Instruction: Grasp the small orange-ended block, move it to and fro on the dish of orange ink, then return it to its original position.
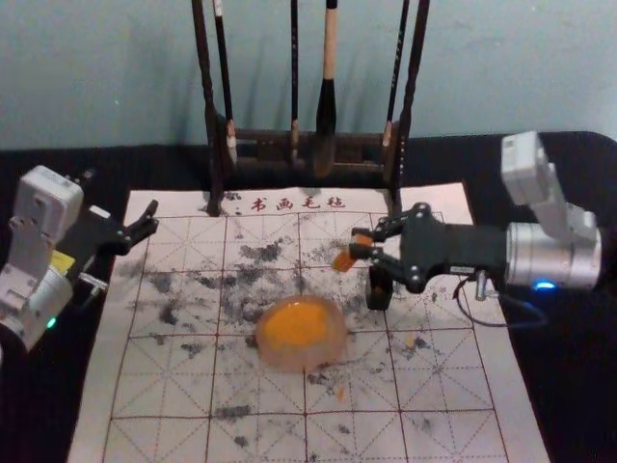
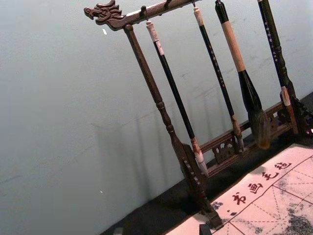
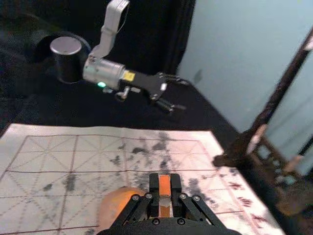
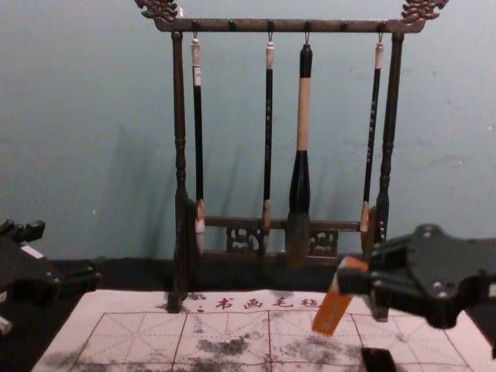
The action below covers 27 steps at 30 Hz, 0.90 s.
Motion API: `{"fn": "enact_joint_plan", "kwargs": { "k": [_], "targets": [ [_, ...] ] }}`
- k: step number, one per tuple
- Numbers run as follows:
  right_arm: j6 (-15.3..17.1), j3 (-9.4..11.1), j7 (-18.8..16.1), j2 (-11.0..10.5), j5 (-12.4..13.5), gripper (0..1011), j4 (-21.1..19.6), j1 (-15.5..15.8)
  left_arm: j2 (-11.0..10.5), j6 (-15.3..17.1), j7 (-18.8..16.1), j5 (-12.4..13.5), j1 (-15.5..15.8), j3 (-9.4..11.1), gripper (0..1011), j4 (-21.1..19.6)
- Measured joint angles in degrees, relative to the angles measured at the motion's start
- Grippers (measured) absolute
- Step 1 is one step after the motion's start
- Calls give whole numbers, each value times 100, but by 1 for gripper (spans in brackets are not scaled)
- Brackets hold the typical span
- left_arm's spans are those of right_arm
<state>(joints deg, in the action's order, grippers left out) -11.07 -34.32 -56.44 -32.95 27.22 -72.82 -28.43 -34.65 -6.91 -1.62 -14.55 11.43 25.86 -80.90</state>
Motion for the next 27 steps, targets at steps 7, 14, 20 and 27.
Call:
{"fn": "enact_joint_plan", "kwargs": {
  "k": [7,14,20,27],
  "targets": [
    [202,-366,-293,193,-39,136,351,-322,0,0,0,0,0,0,1001,0],
    [240,-730,-560,450,-200,136,852,-709,0,0,0,0,0,0,1001,0],
    [189,-983,-744,647,-313,136,1250,-1029,0,0,0,0,0,0,1001,0],
    [95,-1165,-823,782,-416,136,1540,-1243,0,0,0,0,0,0,1001,0]
  ]
}}
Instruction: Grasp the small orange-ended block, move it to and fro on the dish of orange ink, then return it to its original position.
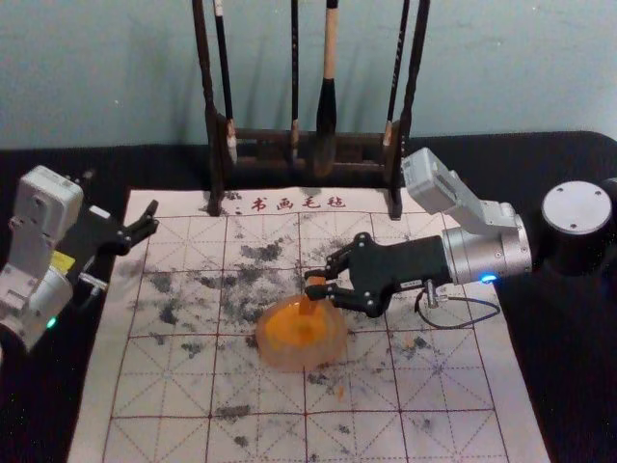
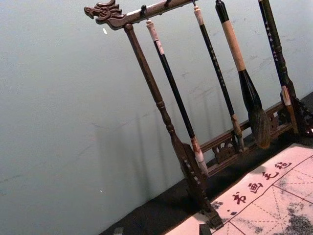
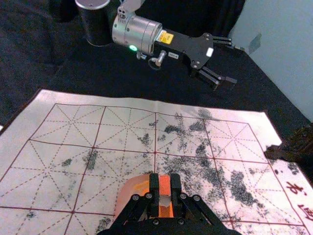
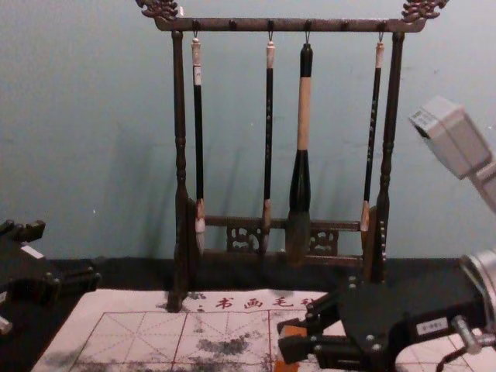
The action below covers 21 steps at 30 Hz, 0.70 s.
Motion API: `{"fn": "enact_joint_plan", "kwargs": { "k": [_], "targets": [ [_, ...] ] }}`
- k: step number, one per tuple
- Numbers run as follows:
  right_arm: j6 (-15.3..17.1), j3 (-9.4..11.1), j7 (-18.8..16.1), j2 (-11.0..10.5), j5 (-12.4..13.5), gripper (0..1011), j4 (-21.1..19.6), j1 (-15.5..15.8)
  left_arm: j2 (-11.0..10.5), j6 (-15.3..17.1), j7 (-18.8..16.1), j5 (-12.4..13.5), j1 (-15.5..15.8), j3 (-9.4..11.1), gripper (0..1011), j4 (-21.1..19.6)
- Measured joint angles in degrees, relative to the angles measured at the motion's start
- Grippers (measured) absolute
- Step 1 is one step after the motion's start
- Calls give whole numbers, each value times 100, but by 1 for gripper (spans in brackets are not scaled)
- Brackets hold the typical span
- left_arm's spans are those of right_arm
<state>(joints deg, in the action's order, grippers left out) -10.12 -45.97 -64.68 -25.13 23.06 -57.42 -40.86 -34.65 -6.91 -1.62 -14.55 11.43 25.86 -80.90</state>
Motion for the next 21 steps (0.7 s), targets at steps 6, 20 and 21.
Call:
{"fn": "enact_joint_plan", "kwargs": {
  "k": [6,20,21],
  "targets": [
    [-66,-70,0,118,-55,136,216,-117,0,0,0,0,0,0,1001,0],
    [-207,-183,25,345,-215,136,590,-287,0,0,0,0,0,0,1001,0],
    [-207,-186,25,346,-221,136,592,-287,0,0,0,0,0,0,1001,0]
  ]
}}
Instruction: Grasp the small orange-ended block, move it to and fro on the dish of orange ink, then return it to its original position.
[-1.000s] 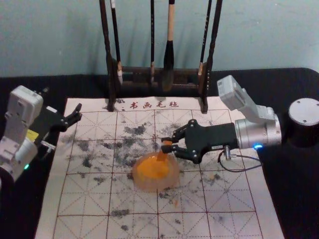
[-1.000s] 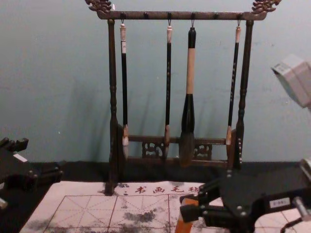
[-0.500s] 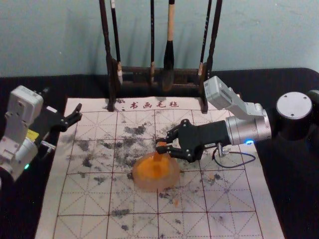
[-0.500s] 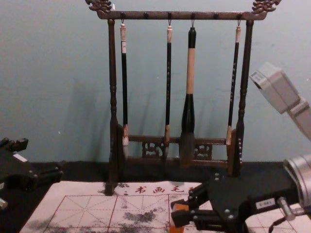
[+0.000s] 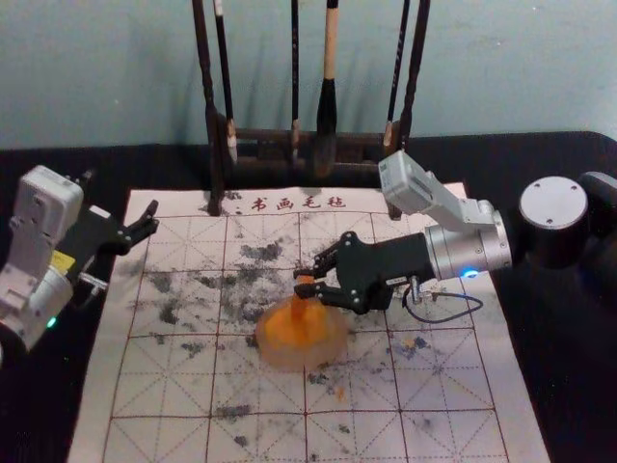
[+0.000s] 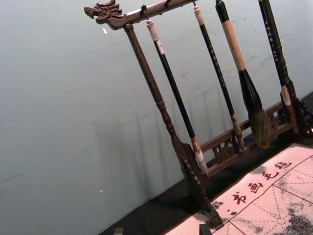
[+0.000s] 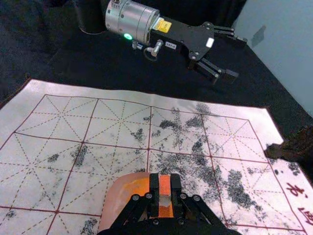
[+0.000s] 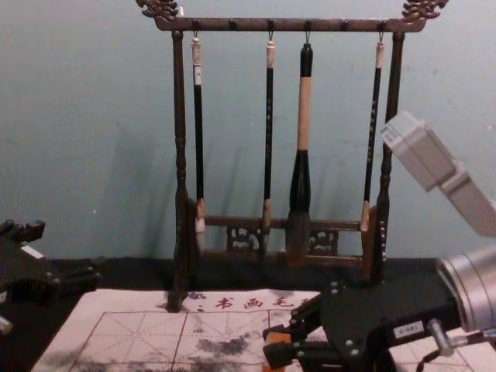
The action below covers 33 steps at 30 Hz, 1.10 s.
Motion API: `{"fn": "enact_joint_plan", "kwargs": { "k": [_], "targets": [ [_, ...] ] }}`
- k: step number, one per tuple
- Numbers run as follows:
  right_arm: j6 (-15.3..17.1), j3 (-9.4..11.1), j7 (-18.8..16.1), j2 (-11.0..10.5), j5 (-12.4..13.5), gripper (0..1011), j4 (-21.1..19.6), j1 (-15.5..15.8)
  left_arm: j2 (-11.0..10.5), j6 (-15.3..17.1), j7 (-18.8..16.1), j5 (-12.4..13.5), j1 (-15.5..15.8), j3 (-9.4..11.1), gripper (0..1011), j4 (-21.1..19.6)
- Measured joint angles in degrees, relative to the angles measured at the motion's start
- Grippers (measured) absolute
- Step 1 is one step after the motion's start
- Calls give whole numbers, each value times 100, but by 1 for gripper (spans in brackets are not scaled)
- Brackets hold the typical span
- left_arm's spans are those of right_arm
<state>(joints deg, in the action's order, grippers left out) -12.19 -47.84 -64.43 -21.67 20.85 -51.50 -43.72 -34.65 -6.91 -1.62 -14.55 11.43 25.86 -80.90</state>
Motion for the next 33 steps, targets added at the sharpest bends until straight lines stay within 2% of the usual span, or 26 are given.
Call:
{"fn": "enact_joint_plan", "kwargs": {
  "k": [11,33],
  "targets": [
    [-1,-24,-44,-15,-36,136,-10,-8,0,0,0,0,0,0,1001,0],
    [102,-72,-15,-225,-95,136,-286,62,0,0,0,0,0,0,1001,0]
  ]
}}
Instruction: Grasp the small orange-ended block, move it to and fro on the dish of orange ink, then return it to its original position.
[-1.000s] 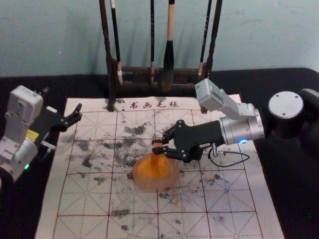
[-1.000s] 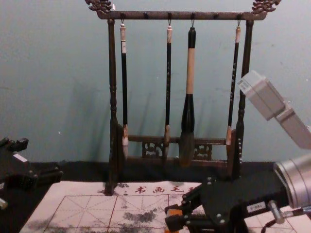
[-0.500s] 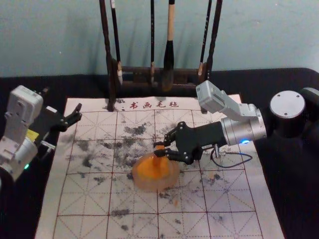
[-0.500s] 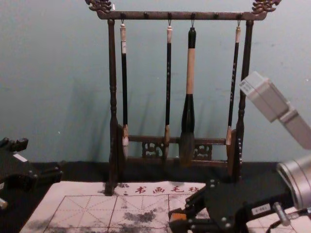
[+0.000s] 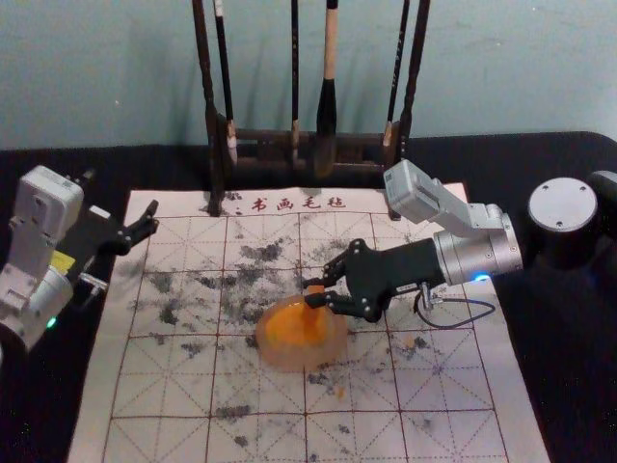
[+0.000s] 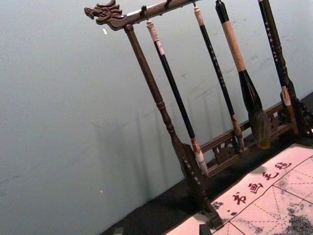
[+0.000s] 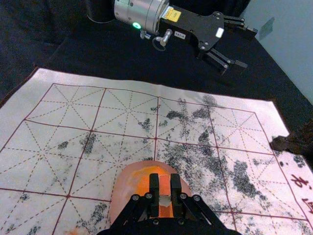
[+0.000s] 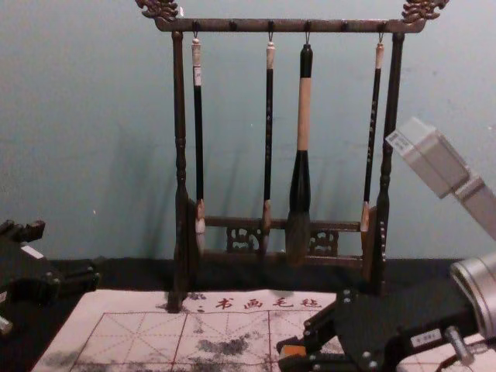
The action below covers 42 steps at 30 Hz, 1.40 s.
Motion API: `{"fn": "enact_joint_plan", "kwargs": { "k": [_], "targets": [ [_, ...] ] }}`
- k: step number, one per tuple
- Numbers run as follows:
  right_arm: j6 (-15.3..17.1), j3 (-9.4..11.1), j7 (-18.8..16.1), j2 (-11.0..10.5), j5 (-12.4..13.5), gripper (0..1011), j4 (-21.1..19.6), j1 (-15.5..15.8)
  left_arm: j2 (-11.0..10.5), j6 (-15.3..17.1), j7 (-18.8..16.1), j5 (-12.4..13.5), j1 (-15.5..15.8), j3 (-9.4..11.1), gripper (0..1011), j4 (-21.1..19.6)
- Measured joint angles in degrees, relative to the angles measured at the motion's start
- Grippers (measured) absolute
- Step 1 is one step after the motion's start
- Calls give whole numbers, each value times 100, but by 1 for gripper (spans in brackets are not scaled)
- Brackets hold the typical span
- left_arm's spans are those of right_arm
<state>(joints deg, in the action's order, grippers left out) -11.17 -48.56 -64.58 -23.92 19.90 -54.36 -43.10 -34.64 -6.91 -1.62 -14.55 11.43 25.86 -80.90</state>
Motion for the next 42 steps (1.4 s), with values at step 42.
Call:
{"fn": "enact_joint_plan", "kwargs": {
  "k": [42],
  "targets": [
    [-11,-215,-84,-113,37,136,-409,108,0,0,0,0,0,0,1002,0]
  ]
}}
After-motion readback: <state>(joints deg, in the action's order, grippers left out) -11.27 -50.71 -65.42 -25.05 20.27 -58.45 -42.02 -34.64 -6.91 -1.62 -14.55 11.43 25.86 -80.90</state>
